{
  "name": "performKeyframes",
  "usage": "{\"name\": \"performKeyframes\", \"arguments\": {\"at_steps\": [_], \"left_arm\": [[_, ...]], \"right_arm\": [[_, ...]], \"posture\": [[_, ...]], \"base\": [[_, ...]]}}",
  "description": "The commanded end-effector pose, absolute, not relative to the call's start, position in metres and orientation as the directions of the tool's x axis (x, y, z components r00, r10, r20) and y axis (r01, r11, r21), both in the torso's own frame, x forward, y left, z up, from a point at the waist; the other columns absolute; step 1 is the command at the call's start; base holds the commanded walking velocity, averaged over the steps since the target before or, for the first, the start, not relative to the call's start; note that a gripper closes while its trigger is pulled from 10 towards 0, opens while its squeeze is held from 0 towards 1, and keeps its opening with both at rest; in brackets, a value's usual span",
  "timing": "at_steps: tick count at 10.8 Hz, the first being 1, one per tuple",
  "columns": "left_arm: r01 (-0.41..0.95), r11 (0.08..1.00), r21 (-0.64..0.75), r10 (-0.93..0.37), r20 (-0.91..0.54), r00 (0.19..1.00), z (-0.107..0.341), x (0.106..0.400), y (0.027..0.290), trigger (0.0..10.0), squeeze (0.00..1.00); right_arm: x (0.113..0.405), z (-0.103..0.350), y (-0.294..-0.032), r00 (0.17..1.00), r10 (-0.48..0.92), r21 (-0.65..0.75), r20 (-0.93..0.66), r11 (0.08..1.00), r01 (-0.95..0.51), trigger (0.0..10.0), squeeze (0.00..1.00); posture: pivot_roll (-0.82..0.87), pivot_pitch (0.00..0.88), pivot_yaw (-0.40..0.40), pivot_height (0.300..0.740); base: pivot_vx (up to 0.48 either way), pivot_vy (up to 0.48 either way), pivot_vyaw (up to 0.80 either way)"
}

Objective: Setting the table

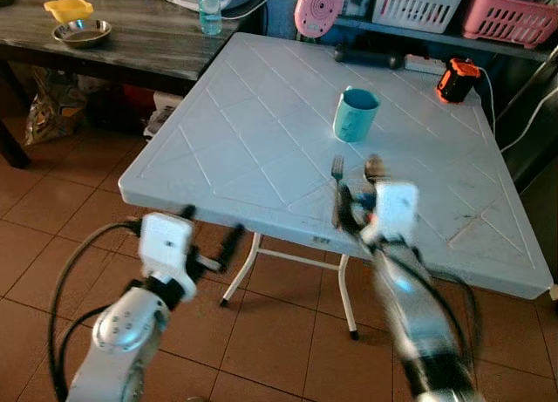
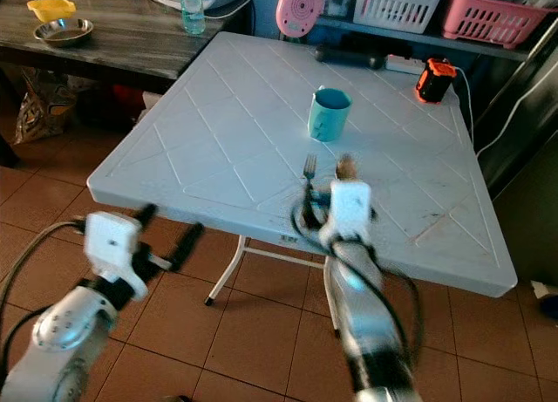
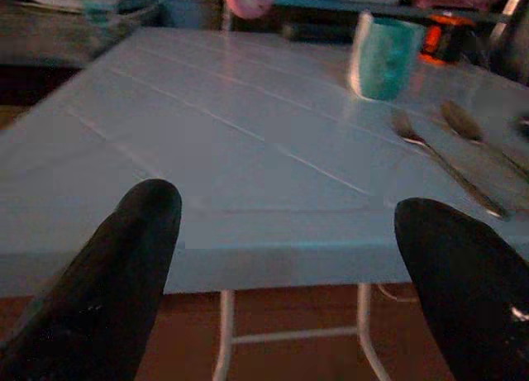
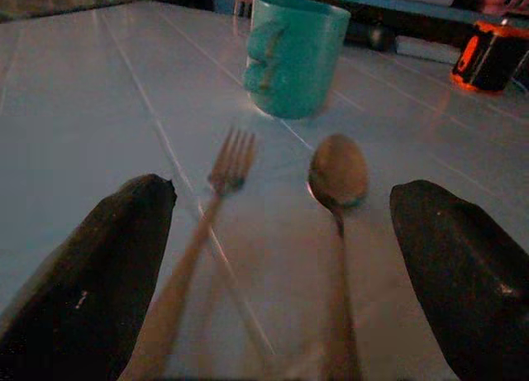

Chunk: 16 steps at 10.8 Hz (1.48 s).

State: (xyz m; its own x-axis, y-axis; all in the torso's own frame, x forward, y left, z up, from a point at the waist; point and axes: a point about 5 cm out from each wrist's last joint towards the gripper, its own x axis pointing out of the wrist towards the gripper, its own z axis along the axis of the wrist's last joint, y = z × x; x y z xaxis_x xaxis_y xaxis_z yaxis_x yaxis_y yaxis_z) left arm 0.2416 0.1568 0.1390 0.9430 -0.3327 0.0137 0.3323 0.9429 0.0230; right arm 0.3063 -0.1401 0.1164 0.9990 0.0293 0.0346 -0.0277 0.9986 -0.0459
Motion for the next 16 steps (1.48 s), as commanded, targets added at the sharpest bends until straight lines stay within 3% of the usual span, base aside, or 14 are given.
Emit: {"name": "performKeyframes", "arguments": {"at_steps": [1, 3, 5, 9, 16], "left_arm": [[0.275, 0.961, 0.014, -0.276, 0.049, 0.96, 0.145, 0.244, 0.164, 10.0, 0.0], [0.192, 0.981, 0.02, -0.193, 0.068, 0.979, 0.146, 0.244, 0.173, 10.0, 0.0], [0.222, 0.975, 0.014, -0.222, 0.061, 0.973, 0.141, 0.239, 0.167, 10.0, 0.0], [0.238, 0.971, 0.013, -0.238, 0.07, 0.969, 0.142, 0.243, 0.165, 10.0, 0.0], [0.253, 0.967, 0.024, -0.254, 0.057, 0.966, 0.138, 0.241, 0.164, 10.0, 0.0]], "right_arm": [[0.295, 0.129, -0.141, 0.994, 0.072, -0.075, 0.081, 0.995, -0.065, 10.0, 0.0], [0.269, 0.129, -0.143, 0.989, 0.127, -0.098, 0.079, 0.988, -0.119, 10.0, 0.0], [0.251, 0.125, -0.156, 0.995, 0.09, -0.108, 0.04, 0.991, -0.085, 10.0, 0.0], [0.25, 0.128, -0.152, 0.994, 0.102, -0.111, 0.03, 0.989, -0.098, 10.0, 0.0], [0.248, 0.125, -0.143, 0.989, 0.146, -0.122, 0.004, 0.982, -0.144, 10.0, 0.0]], "posture": [[0.15, 0.095, -0.071, 0.74], [0.14, 0.097, -0.067, 0.74], [0.12, 0.091, -0.056, 0.74], [0.12, 0.089, -0.052, 0.74], [0.13, 0.087, -0.054, 0.74]], "base": [[0.0, 0.0, 0.0], [0.0, 0.0, 0.0], [0.0, 0.0, 0.0], [0.064, 0.0, -0.66], [0.322, 0.0, 0.0]]}}
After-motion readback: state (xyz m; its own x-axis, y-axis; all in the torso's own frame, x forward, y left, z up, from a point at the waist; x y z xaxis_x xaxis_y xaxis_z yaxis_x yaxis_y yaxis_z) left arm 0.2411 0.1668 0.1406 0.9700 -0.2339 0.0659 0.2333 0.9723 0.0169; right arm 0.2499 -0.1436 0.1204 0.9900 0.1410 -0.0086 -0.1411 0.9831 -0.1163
